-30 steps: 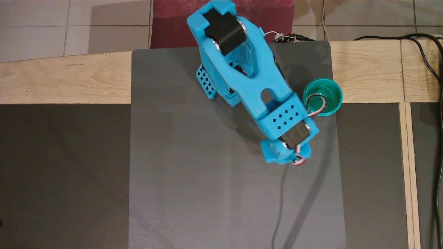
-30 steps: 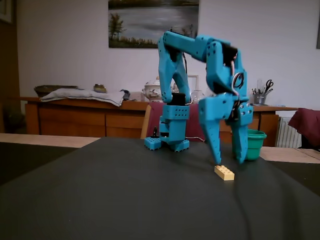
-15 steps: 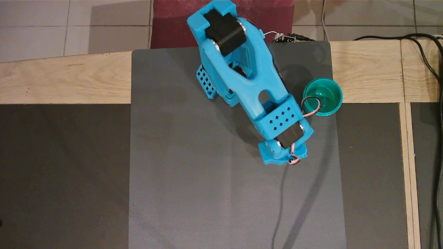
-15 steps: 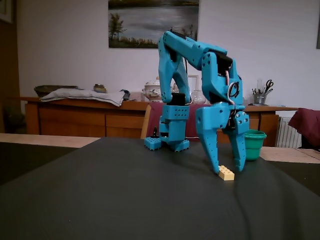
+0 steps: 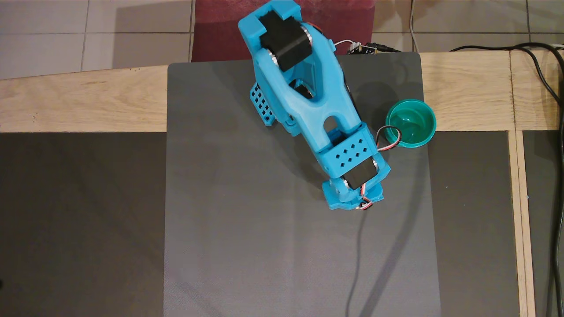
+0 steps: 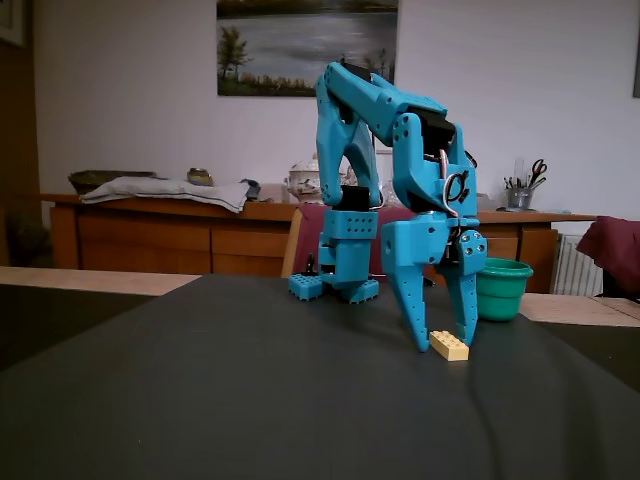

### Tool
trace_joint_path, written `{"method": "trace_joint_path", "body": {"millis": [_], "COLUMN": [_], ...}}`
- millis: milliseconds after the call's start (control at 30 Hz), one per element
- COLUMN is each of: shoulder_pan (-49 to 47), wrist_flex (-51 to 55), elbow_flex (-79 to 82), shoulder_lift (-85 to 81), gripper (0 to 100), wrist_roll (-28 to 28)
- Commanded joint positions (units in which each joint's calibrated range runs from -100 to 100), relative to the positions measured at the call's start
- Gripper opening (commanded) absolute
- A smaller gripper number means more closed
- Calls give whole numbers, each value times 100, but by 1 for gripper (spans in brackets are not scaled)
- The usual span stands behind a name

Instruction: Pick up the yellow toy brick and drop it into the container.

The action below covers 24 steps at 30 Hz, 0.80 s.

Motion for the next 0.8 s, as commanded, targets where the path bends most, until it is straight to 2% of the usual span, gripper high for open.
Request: {"method": "trace_joint_path", "body": {"millis": [0, 300, 533, 767], "shoulder_pan": [47, 24, -263, -1709], "wrist_flex": [-14, 155, 2287, 3593], "elbow_flex": [7, -263, -2222, -3043], "shoulder_lift": [-25, -134, -311, -1433], "gripper": [0, 0, 0, 0], "wrist_roll": [-18, -232, -488, -1105]}}
